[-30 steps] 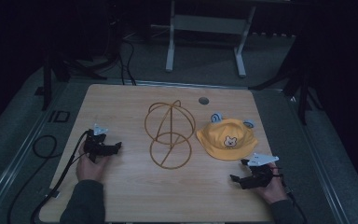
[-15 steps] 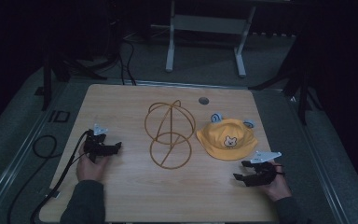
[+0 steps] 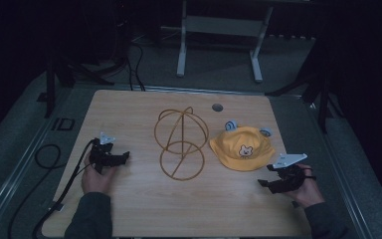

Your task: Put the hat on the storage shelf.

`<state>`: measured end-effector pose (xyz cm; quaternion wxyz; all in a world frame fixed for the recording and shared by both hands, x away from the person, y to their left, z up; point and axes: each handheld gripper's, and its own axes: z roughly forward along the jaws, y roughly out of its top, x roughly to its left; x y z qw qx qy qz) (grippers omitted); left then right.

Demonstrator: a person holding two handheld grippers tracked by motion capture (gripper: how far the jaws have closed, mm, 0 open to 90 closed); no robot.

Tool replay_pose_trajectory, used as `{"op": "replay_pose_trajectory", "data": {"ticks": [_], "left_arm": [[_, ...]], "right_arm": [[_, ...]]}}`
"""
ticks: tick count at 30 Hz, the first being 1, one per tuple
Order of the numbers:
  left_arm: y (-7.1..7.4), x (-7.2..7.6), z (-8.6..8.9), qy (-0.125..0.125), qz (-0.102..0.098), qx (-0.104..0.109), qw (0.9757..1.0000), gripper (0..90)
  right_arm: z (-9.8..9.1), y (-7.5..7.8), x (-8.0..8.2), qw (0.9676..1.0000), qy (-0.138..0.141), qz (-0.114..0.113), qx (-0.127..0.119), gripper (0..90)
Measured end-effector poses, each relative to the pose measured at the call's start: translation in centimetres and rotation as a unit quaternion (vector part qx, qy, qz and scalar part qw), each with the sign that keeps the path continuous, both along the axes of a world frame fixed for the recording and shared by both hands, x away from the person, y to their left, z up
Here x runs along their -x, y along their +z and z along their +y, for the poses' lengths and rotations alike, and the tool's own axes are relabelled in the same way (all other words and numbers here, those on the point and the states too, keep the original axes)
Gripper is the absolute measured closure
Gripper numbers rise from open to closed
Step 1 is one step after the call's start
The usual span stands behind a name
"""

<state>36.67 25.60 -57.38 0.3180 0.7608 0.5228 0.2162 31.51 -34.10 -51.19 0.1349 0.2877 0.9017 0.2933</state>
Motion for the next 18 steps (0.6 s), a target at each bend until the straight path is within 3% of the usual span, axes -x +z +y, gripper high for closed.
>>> {"op": "replay_pose_trajectory", "data": {"ticks": [7,18], "left_arm": [[0.0,0.0,0.0,0.0,0.0,0.0,1.0,14.6],[0.0,0.0,0.0,0.0,0.0,0.0,1.0,14.6]], "right_arm": [[-0.6,1.9,-0.6,0.9996,-0.002,-0.013,0.023,34.1],[-2.2,4.4,-2.3,0.9993,0.003,-0.003,0.036,41.8]]}}
